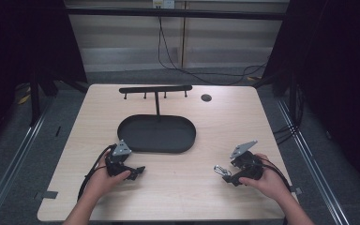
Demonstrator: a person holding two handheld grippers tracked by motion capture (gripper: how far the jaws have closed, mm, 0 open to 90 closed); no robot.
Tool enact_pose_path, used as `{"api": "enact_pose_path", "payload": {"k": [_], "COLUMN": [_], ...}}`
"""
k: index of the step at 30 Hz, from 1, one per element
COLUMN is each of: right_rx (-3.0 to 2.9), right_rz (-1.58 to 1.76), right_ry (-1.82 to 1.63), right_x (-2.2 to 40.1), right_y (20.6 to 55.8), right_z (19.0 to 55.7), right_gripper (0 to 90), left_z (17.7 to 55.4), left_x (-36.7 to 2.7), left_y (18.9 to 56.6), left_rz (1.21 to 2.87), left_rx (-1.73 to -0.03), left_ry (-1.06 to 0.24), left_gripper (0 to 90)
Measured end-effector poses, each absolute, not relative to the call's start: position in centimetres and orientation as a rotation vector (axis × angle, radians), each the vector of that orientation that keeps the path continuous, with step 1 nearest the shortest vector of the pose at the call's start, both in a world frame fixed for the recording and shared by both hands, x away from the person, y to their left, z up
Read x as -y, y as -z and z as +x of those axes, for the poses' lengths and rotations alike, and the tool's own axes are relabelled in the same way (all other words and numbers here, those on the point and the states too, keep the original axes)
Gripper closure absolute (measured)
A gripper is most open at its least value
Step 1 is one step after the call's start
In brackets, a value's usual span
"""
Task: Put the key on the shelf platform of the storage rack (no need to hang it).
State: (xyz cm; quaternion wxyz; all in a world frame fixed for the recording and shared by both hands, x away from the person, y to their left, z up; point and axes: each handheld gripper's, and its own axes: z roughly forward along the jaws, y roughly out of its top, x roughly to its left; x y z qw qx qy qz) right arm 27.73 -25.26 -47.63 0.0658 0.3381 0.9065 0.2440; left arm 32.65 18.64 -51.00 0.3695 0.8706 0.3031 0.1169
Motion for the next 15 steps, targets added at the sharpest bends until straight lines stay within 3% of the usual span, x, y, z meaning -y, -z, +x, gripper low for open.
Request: {"api": "enact_pose_path", "payload": {"k": [6, 11, 15], "right_rx": [-2.737, -2.745, -2.776], "right_rz": [1.056, 1.053, 1.05], "right_ry": [-0.704, -0.661, -0.606], "right_x": [24.5, 24.0, 23.3], "right_y": [46.5, 46.7, 47.0], "right_z": [28.3, 28.6, 28.7], "right_gripper": [37.9, 39.3, 45.4], "left_z": [32.6, 32.7, 32.7], "left_x": [-18.6, -18.5, -18.5], "left_y": [51.0, 51.0, 51.0], "left_rz": [2.235, 2.237, 2.239], "left_rx": [-0.779, -0.777, -0.775], "left_ry": [-0.296, -0.307, -0.306], "left_gripper": [7.8, 7.4, 7.0]}}
